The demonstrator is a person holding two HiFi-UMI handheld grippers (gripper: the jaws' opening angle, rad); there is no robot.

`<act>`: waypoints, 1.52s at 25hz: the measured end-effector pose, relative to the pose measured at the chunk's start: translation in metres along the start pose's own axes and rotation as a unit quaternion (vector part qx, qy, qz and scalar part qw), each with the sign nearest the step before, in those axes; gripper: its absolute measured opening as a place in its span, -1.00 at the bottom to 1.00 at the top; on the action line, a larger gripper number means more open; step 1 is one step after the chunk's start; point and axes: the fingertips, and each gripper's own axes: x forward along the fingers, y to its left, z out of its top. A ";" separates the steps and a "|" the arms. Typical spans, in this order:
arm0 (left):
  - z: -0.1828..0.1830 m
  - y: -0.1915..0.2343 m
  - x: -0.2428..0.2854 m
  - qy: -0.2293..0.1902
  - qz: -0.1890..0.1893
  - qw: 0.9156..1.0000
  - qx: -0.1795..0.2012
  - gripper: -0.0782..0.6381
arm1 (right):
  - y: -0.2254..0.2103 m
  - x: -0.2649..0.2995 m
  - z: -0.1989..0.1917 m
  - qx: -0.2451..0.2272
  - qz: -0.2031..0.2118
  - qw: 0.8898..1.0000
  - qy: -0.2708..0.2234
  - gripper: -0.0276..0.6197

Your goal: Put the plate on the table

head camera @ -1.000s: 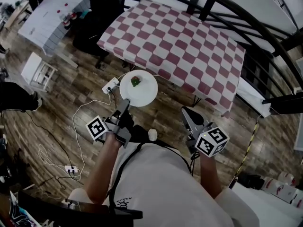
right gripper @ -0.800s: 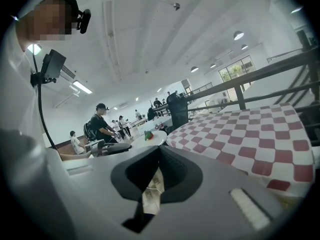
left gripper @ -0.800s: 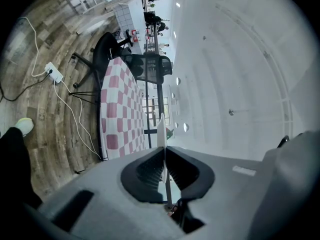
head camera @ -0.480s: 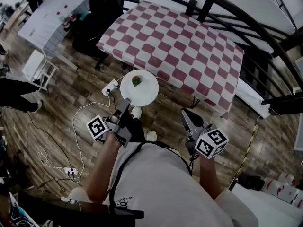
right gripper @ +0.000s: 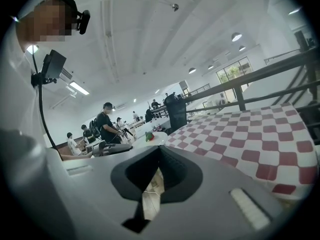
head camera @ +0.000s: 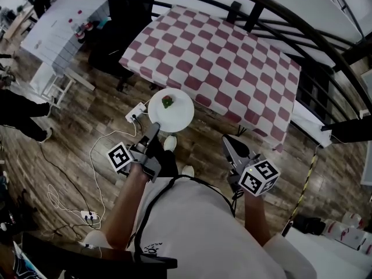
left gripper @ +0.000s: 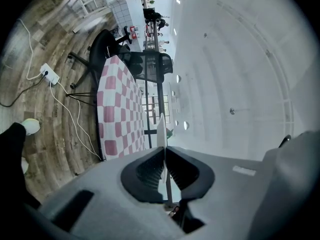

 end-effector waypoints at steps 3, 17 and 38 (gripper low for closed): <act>0.011 0.002 0.010 0.004 0.001 1.000 0.000 -0.73 | -0.002 0.014 0.005 0.002 0.000 1.000 0.001 -0.89; 0.089 0.011 0.075 0.021 0.003 1.000 -0.011 -0.73 | -0.027 0.104 0.049 0.007 -0.009 1.000 0.008 -0.89; 0.196 0.036 0.152 0.095 0.007 0.995 -0.014 -0.73 | -0.040 0.215 0.100 0.013 -0.064 0.998 -0.020 -0.89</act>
